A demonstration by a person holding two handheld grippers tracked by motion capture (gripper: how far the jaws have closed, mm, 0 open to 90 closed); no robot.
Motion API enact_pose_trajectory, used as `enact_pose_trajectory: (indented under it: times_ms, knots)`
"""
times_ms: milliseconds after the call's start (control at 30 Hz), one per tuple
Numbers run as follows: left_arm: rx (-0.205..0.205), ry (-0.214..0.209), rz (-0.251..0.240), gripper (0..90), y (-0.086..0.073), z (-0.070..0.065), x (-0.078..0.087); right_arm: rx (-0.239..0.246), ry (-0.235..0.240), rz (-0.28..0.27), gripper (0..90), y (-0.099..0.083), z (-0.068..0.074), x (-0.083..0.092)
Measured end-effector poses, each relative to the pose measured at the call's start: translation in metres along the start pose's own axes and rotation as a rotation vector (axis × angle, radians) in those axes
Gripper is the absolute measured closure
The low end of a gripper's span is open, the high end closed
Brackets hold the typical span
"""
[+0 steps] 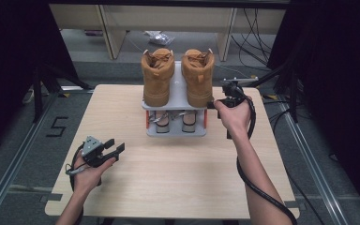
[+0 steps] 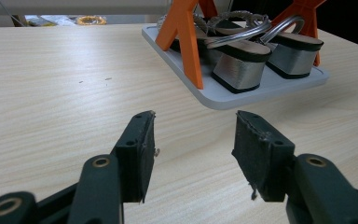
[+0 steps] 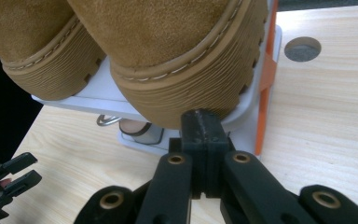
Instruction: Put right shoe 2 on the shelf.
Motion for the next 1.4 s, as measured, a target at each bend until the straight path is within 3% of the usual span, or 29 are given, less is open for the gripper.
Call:
enact_pose_trajectory:
  times_ms: [67, 133, 167, 333, 400, 467, 500, 533, 600, 633, 700, 733, 767, 833, 867, 900, 1233, 1333, 1400]
  knots:
    - [0.0, -0.003, -0.006, 47.5, 0.001, 0.0, 0.0, 0.055, -0.001, -0.002, 90.0, 0.001, -0.003, -0.003]
    - [-0.004, 0.003, -0.001, 47.4, 0.001, 0.001, 0.001, 0.062, 0.002, 0.0, 90.0, 0.001, -0.004, -0.002]
    - [-0.004, 0.004, -0.002, 47.5, 0.001, 0.001, 0.001, 0.036, 0.002, -0.002, 90.0, 0.0, -0.003, -0.002]
    - [-0.001, 0.002, -0.002, 47.5, 0.0, 0.0, 0.0, 0.019, 0.002, -0.022, 90.0, 0.0, -0.004, 0.002]
    - [0.0, 0.0, -0.006, 47.4, 0.0, 0.0, 0.0, 0.045, -0.015, -0.034, 89.3, 0.001, -0.006, 0.005]
    - [-0.004, 0.001, -0.005, 47.4, 0.0, 0.0, 0.0, 0.042, -0.01, -0.032, 87.2, 0.001, -0.005, 0.006]
    - [-0.006, 0.006, 0.001, 47.4, 0.0, 0.001, 0.001, 0.013, -0.008, -0.033, 86.2, 0.0, -0.002, 0.007]
    - [-0.005, 0.006, -0.006, 47.4, 0.0, 0.001, 0.001, 0.059, -0.028, -0.026, 84.7, 0.0, -0.007, 0.008]
    - [0.0, -0.002, -0.017, 47.4, 0.001, 0.001, 0.0, 0.04, -0.033, -0.032, 78.8, -0.001, -0.006, 0.01]
    - [0.0, -0.001, -0.016, 47.3, 0.001, 0.001, 0.0, 0.003, -0.035, -0.029, 76.8, -0.004, -0.003, 0.012]
    - [0.0, 0.002, -0.01, 47.3, 0.0, 0.001, 0.0, 0.076, -0.049, -0.037, 75.0, -0.004, -0.011, 0.013]
    - [-0.002, 0.001, -0.01, 47.3, 0.0, 0.001, 0.0, 0.021, -0.044, -0.032, 73.9, -0.007, -0.008, 0.014]
    - [-0.004, 0.0, -0.011, 47.3, 0.0, 0.001, 0.0, 0.071, -0.046, -0.043, 72.9, -0.006, -0.012, 0.015]
    - [-0.005, 0.002, -0.009, 47.2, -0.001, 0.001, 0.0, 0.027, -0.054, -0.037, 70.6, -0.012, -0.013, 0.018]
    - [-0.003, 0.002, -0.01, 47.2, -0.001, 0.0, 0.0, 0.083, -0.055, -0.043, 69.2, -0.011, -0.019, 0.019]
    - [-0.003, 0.002, -0.012, 47.2, -0.001, 0.0, 0.0, 0.071, -0.063, -0.044, 67.7, -0.014, -0.02, 0.02]
    - [-0.006, 0.002, -0.009, 47.2, -0.002, -0.001, 0.0, 0.138, -0.094, -0.056, 60.4, -0.03, -0.04, 0.037]
    - [-0.005, 0.002, -0.01, 47.2, -0.002, -0.001, 0.0, 0.113, -0.102, -0.061, 58.4, -0.038, -0.041, 0.041]
    - [-0.007, 0.002, -0.009, 47.2, -0.002, -0.001, 0.0, 0.144, -0.113, -0.063, 57.9, -0.041, -0.048, 0.044]
Point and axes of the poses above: each handheld gripper's, and its own axes: x roughly backward along the jaws, y roughly out of its top, z roughly to its left, the point moved 10 cm from there along -x, roughly forward along the jaws, and after that the axes turned 11 degrees about y, right-handed, at the moved point
